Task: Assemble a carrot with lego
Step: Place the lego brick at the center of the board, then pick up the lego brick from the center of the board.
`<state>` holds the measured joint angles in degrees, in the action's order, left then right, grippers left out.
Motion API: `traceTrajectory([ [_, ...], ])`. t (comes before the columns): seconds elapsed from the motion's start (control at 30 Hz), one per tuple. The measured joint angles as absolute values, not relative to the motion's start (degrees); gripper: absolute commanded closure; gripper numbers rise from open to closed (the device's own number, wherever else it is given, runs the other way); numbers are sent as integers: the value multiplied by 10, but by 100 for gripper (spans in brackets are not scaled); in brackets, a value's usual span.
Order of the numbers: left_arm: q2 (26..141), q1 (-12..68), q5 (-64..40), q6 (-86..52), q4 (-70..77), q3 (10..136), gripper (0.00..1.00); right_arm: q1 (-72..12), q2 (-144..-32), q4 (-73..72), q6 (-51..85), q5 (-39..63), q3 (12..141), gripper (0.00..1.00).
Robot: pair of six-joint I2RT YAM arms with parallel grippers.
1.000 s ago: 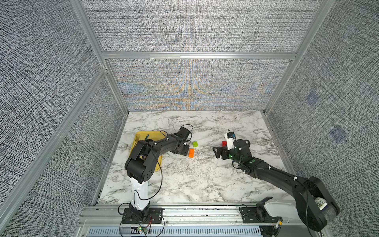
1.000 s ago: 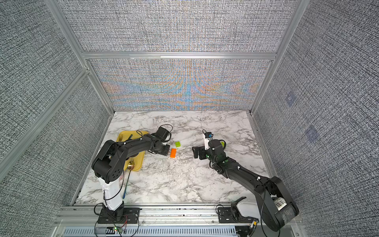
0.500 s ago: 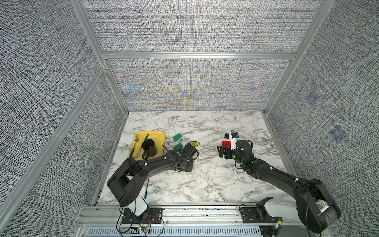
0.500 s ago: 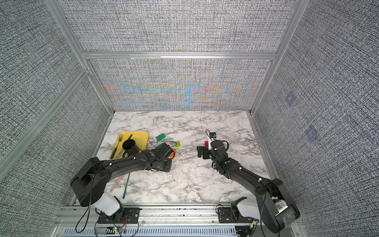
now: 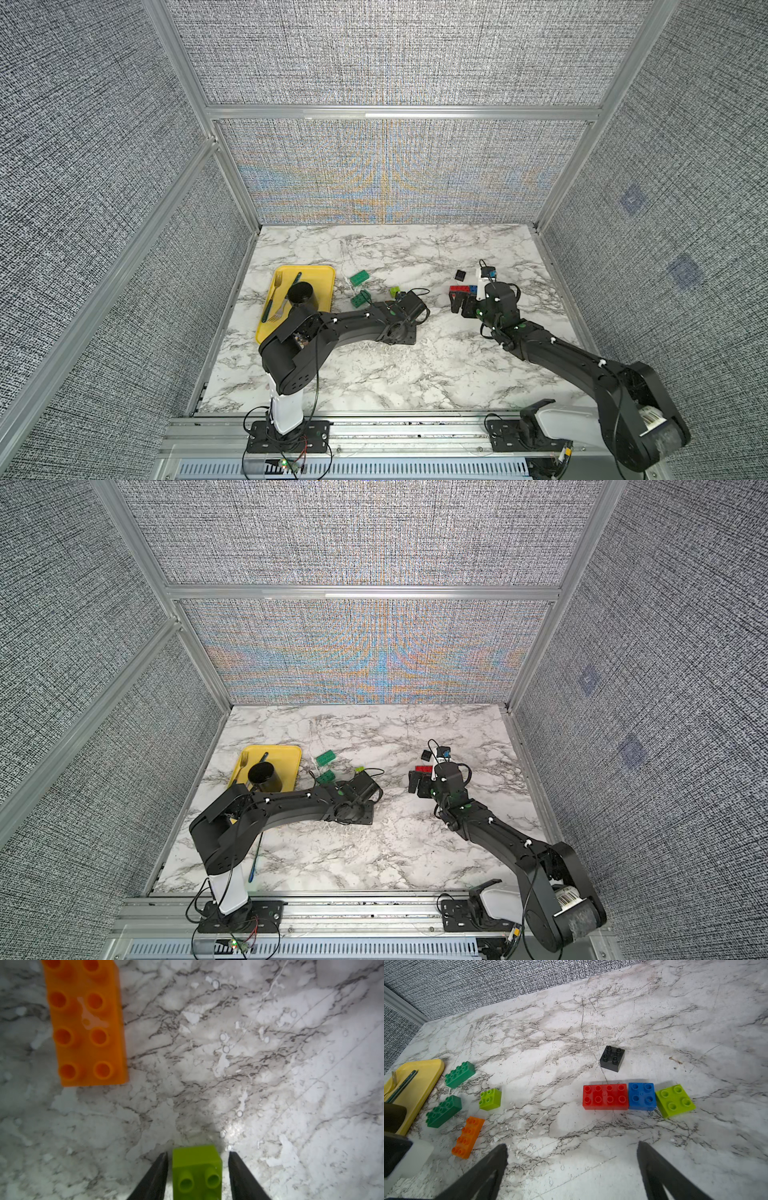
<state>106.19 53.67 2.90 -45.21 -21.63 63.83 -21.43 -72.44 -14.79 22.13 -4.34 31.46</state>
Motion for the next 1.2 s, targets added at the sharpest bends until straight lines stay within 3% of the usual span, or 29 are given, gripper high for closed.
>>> traceTrajectory([
  [0.1, 1041, 537, 20, -452, -240, 636, 27, -219, -724, -148, 225, -45, 313, 2],
  [0.3, 943, 504, 23, -413, -273, 621, 27, -283, -785, -175, 225, -32, 342, 4],
  [0.5, 849, 410, 67, -348, -325, 595, 26, -365, -923, -224, 216, -5, 437, 9],
  [0.87, 781, 328, 97, -279, -353, 567, 26, -391, -1133, -226, 208, 13, 622, 32],
  [1.2, 757, 323, 90, -272, -352, 545, 26, -397, -1210, -173, 189, -18, 694, 49],
])
